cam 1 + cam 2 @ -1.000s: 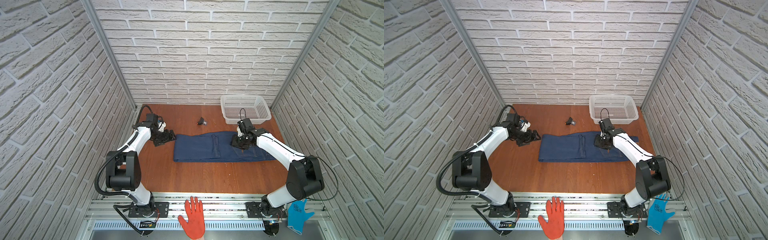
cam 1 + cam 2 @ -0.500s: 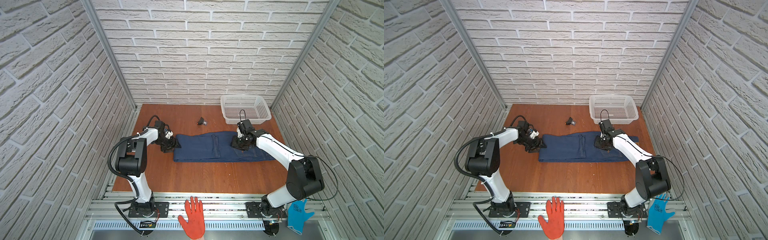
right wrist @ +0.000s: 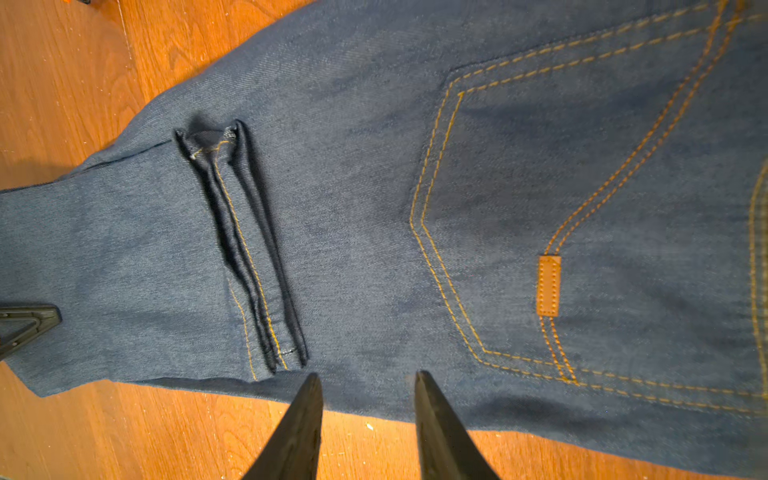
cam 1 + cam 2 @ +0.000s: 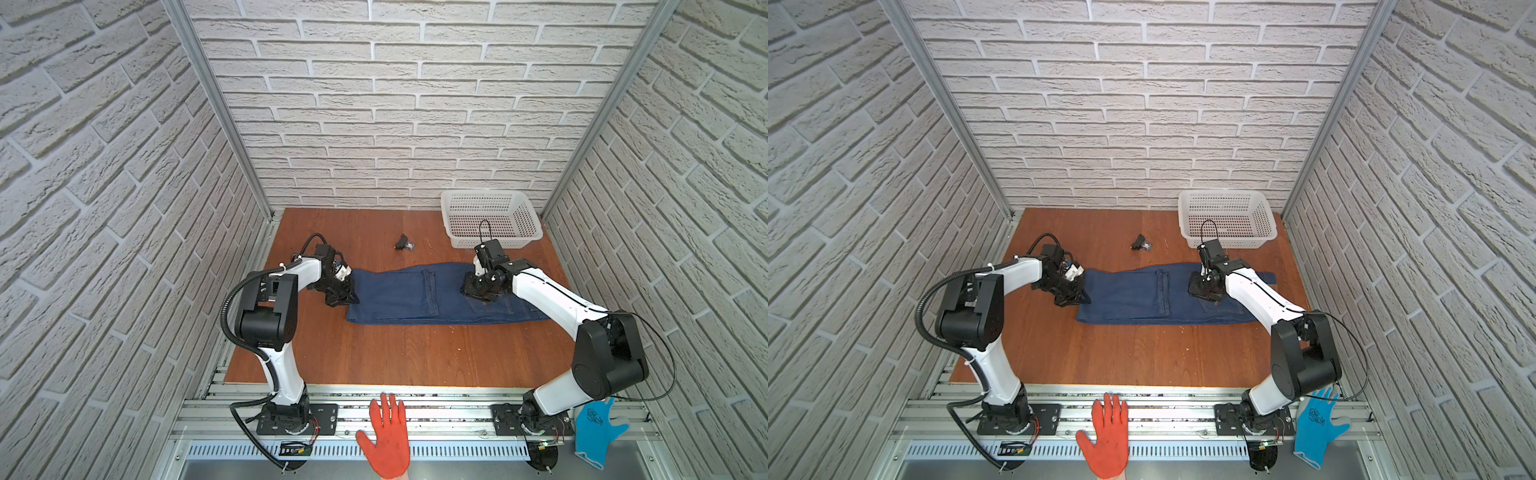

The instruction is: Fold and stack the trousers

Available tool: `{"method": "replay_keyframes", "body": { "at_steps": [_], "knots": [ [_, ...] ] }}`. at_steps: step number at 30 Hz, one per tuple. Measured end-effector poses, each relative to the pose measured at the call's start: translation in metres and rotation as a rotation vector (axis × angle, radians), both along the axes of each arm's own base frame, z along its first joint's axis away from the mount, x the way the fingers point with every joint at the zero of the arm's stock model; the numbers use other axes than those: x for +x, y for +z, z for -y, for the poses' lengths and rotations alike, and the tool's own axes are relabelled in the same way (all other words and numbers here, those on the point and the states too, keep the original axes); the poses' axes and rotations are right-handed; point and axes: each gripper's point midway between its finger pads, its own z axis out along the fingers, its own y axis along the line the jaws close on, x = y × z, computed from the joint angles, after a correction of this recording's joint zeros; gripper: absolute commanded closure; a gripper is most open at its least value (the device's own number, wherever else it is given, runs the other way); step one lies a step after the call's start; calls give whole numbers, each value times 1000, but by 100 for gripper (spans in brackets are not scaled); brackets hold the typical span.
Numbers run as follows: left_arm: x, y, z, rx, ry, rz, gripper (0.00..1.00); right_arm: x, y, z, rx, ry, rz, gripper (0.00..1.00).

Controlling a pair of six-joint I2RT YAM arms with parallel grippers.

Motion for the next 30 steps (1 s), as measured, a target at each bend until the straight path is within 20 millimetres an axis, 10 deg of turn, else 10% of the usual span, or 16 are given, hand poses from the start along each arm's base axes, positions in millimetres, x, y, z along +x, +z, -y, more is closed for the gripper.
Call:
{"method": "replay_keyframes", "body": {
  "at_steps": [22, 30],
  "knots": [
    [13, 80, -206, 569, 277, 53, 100, 8, -16, 30, -67, -74, -42, 56],
    [11, 96, -223, 583, 295, 53, 100, 11, -36, 25, -38, -49, -86, 57]
  ]
}}
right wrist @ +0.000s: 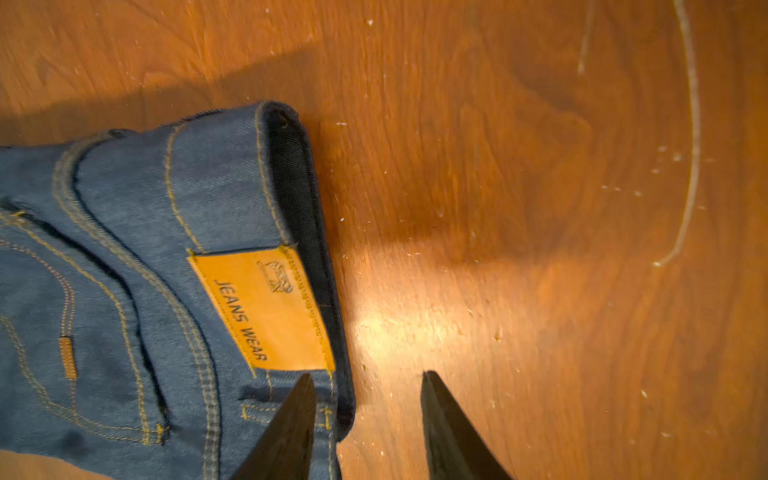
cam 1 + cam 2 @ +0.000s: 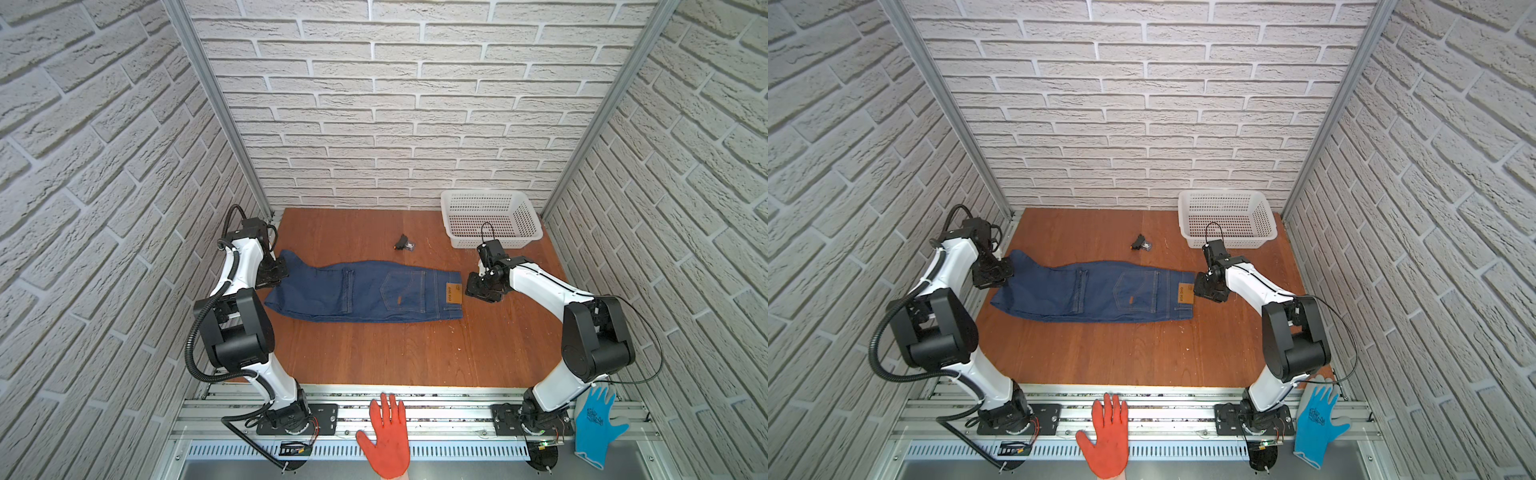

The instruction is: Fold and stack the trousers

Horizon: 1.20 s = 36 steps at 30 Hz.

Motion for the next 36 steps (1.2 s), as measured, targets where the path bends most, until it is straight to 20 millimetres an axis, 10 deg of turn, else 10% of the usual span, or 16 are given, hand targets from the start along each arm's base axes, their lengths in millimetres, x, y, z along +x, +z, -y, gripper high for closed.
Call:
{"method": "replay_keyframes", "body": {
  "at_steps": [21, 36],
  "knots": [
    [-11, 55, 139, -262, -255, 125, 100, 29, -45, -44, 214, 100, -3, 93],
    [-27, 52, 277, -374, -421, 102, 100, 30, -45, -58, 289, 133, 29, 95]
  ]
}}
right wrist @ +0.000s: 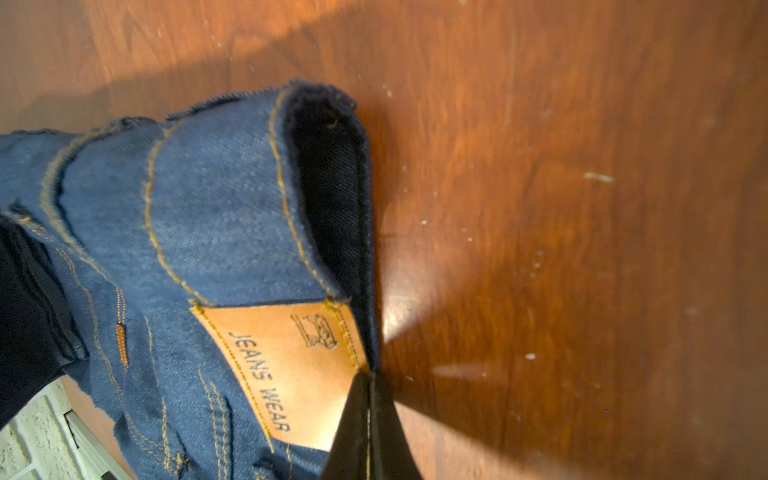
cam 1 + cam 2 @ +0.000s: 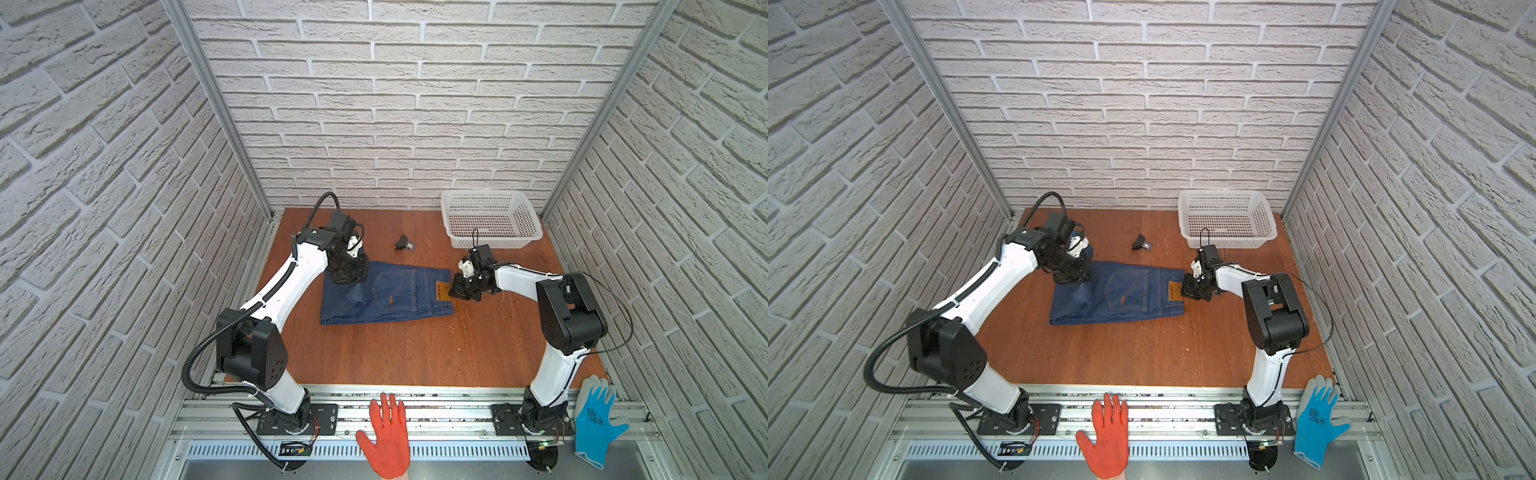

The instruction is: Fold and stack the trousers

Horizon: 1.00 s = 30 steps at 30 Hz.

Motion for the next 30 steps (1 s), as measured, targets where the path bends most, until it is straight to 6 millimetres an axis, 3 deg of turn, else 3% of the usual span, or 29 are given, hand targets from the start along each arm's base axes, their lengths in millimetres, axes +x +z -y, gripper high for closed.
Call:
{"method": "replay_keyframes", "body": {
  "at_steps": [14, 30],
  "knots": [
    [6, -39, 91, 32, -109, -39, 100, -6, 0, -21, 60, 20, -5, 95],
    [0, -62, 149, 68, -214, -50, 100, -6, -1, -40, 102, 44, 0, 95]
  ]
}}
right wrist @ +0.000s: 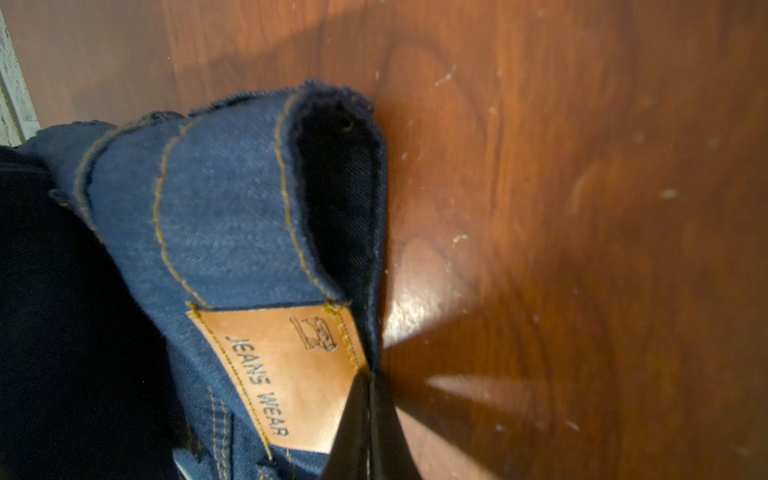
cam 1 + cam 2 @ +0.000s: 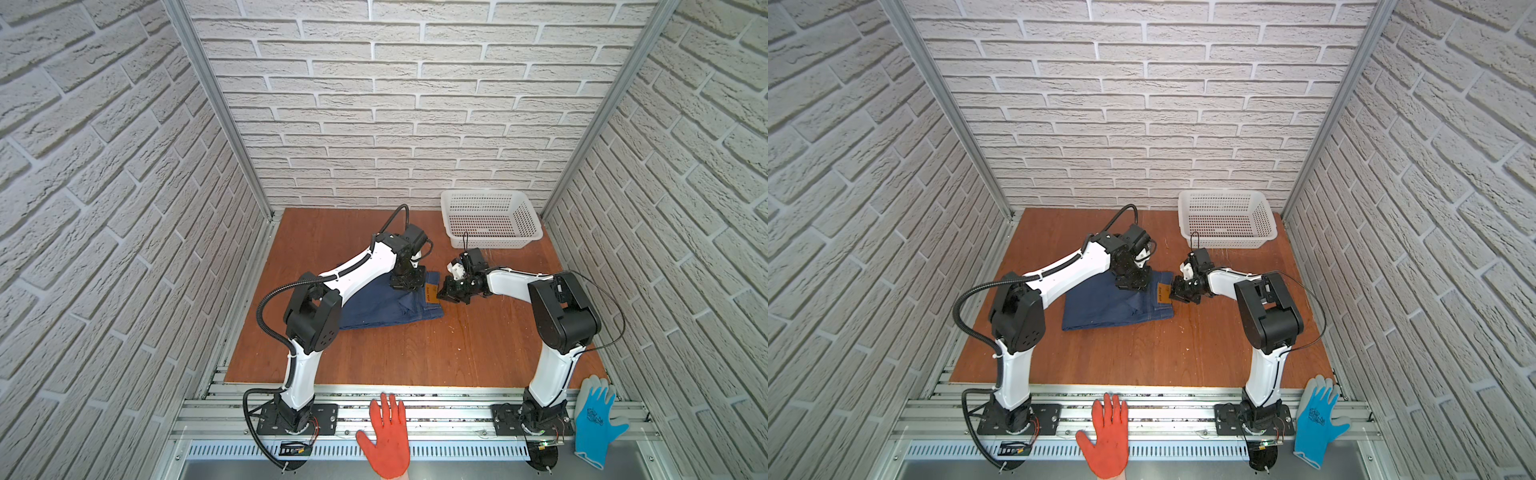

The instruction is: Fold and stack the trousers

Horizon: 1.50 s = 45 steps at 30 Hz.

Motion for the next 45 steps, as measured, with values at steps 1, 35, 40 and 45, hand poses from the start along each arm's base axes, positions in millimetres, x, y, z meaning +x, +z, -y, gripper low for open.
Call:
{"method": "replay_keyframes", "body": {
  "at_steps": [1, 35, 40, 45],
  "knots": [
    [0, -1, 2, 1, -3, 0, 100, 0, 0, 0, 0, 1, 1, 95],
    [-1, -16, 29, 28, -58, -26, 68, 0, 1, -2, -29, 7, -4, 93],
    [-1, -18, 30, 25, -65, -27, 43, -10, 5, 4, -85, 6, -23, 74],
    [0, -3, 29, 0, -73, 2, 33, -21, 28, 25, -189, -17, -4, 63]
  ]
}}
